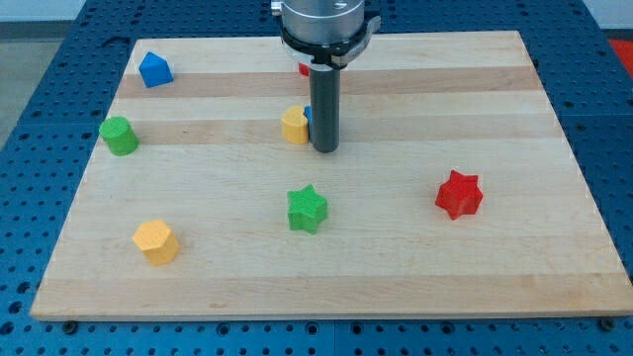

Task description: Push the yellow hexagon towards up

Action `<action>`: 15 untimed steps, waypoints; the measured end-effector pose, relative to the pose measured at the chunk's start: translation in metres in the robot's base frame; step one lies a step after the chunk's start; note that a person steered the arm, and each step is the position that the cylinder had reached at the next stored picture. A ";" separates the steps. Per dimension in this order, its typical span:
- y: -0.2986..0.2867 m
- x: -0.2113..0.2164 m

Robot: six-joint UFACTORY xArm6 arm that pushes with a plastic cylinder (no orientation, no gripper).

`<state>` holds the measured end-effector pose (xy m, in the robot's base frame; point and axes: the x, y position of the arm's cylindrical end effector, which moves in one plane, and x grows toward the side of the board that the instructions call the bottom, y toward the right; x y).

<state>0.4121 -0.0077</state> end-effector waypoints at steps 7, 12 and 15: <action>-0.193 0.177; -0.195 0.141; -0.201 0.112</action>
<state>0.5239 -0.2086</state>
